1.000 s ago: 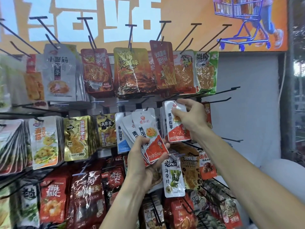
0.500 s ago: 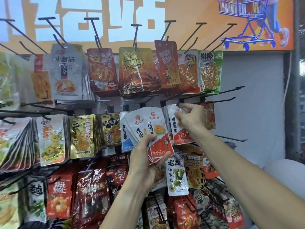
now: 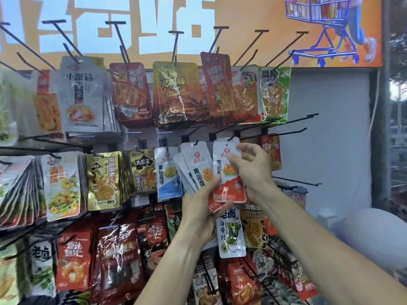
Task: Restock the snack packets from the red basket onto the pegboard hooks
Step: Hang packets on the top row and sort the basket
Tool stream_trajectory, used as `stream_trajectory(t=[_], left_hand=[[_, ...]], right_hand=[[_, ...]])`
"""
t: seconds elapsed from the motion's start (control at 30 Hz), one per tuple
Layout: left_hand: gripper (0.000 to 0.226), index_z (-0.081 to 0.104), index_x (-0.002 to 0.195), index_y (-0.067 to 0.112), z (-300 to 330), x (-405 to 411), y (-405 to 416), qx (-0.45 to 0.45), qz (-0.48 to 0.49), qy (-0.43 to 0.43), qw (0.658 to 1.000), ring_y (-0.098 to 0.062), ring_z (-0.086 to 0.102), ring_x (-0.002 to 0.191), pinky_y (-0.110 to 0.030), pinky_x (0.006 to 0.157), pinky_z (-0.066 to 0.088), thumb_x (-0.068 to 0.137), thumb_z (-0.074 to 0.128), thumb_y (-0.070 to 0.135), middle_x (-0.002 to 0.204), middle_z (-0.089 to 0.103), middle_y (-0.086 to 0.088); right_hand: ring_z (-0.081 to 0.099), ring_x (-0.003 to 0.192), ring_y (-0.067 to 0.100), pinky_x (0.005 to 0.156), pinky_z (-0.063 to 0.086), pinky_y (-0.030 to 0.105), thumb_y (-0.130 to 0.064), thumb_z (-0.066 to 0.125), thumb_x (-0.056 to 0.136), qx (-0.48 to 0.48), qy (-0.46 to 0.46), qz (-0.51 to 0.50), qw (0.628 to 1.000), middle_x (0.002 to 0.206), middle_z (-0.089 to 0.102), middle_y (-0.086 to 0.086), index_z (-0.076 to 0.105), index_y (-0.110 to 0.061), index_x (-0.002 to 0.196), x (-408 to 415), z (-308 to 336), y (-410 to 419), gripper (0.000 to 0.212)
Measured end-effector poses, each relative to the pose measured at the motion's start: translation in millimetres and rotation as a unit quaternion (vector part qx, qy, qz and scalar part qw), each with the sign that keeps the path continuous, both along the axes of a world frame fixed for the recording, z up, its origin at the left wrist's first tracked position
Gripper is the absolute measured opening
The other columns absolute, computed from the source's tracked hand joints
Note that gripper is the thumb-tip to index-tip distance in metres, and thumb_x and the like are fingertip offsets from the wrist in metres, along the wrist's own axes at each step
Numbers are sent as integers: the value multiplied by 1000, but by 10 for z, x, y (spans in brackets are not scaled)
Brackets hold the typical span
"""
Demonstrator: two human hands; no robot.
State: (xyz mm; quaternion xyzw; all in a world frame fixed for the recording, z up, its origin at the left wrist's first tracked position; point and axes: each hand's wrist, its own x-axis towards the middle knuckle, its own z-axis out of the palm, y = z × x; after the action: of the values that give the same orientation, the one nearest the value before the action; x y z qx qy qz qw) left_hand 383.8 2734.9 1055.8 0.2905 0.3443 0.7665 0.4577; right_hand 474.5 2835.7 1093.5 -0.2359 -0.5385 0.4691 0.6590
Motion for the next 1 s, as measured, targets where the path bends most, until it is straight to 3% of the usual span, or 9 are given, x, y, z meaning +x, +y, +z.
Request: stream_trajectory(t=[0.07,0.13,0.23,0.37,0.6,0.77,0.83,0.9,1.0], left_hand=[[41,72,115,3,-1,-12,-5,-4,4,3,1000,-27,76,74,-28,47,60,82,85,21,92,80,-16],[36,70,114,3,-2,-48,-31,-5,-11,3,1000,-31,77,82,-31,51,64,86,81,23,97,80,-19],[36,62,123,2,3,-94,-78,4,-52,-23,998,-35,77,98,-33,56,65,93,66,22,108,78,-24],[36,62,119,-4,-1,-110,-123,16,-75,-44,996,-38,76,100,-34,59,64,95,53,20,111,76,-27],[36,63,122,-3,16,-140,-166,30,-91,-45,994,-41,75,107,-33,58,64,95,53,21,113,76,-28],[43,57,135,0,33,-154,-187,37,-91,-42,994,-42,77,102,-32,51,64,95,53,18,113,76,-27],[37,56,131,4,35,-162,-195,43,-89,-44,994,-45,76,102,-32,51,64,96,56,17,113,76,-27],[27,55,122,8,32,-165,-201,41,-92,-39,994,-46,76,103,-31,50,63,96,57,16,113,76,-27],[34,54,129,6,15,-177,-180,24,-90,-24,995,-43,75,106,-29,50,63,98,59,18,113,76,-28]], right_hand=[[74,90,22,75,65,38,-10,79,90,4,23,-16,1000,113,70,5,65,-20,110,40,78,100,26],[71,104,25,88,63,46,-14,80,90,22,10,-49,999,112,68,-2,70,-24,110,66,132,191,25],[66,111,21,96,59,47,-19,80,91,47,-32,-92,994,106,63,-14,73,-20,121,79,197,253,31],[64,117,20,101,56,42,-21,81,91,63,-67,-117,989,117,68,-7,73,-18,128,107,293,284,38],[66,116,19,97,56,36,-20,81,91,85,-122,-158,976,124,72,0,74,-16,128,98,267,276,38],[65,108,17,78,49,19,-16,81,90,53,-132,-175,974,128,71,5,72,-10,129,46,337,333,41],[66,107,18,75,49,15,-17,81,90,57,-149,-175,972,129,71,6,72,-10,130,2,333,402,42],[65,116,22,88,50,24,-20,80,90,65,-181,-190,963,129,71,6,73,-11,128,-77,309,478,39],[58,126,28,102,48,36,-29,80,90,80,-255,-228,936,130,65,11,73,-19,126,-214,277,613,38]])
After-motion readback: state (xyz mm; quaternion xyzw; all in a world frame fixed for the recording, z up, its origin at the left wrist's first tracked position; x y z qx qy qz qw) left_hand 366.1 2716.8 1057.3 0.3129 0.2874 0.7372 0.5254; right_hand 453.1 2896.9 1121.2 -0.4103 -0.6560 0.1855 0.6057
